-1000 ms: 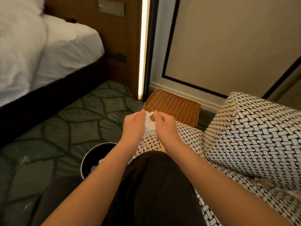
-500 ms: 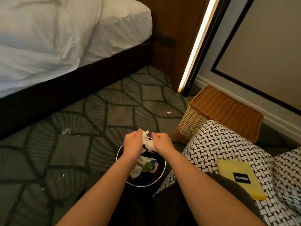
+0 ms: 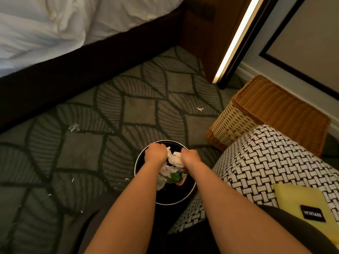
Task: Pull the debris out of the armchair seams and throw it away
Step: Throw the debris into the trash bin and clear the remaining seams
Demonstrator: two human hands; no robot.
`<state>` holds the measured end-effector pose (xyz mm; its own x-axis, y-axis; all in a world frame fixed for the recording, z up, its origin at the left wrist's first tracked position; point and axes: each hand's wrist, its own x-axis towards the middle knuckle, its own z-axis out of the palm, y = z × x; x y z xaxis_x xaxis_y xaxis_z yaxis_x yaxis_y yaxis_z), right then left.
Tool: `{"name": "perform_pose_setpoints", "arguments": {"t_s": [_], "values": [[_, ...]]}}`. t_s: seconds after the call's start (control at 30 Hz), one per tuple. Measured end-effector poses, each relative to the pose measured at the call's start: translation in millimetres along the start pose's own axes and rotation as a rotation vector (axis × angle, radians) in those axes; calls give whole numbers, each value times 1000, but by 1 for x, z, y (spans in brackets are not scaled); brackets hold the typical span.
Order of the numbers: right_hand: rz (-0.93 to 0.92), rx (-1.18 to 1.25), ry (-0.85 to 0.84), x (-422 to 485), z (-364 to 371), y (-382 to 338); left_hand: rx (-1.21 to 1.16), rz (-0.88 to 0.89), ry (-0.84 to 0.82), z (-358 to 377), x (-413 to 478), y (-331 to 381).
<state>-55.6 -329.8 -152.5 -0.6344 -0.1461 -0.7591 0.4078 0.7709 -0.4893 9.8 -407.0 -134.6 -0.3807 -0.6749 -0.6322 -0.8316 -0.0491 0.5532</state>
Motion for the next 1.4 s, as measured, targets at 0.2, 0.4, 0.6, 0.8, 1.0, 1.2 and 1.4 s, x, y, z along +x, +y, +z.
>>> {"name": "perform_pose_setpoints", "arguments": {"t_s": [0.2,0.4,0.6,0.8,1.0,1.2,1.4], "values": [[23,-40,-34,7,3,11,190,44,-77,15,-4,-8],[-8,-72,-49,-32,-20,2,65,158,-73,11,-33,-6],[-107,-94,-54,-76,-64,-7,-197,234,-104,5,-75,3],[-205,-55,-48,-131,-119,-10,-283,333,-180,-10,-133,35],[-322,19,59,-175,-198,11,-278,497,-287,-9,-208,75],[-386,51,114,-216,-261,63,-93,679,-407,17,-280,105],[-474,99,132,-248,-307,129,38,772,-578,64,-331,113]]}}
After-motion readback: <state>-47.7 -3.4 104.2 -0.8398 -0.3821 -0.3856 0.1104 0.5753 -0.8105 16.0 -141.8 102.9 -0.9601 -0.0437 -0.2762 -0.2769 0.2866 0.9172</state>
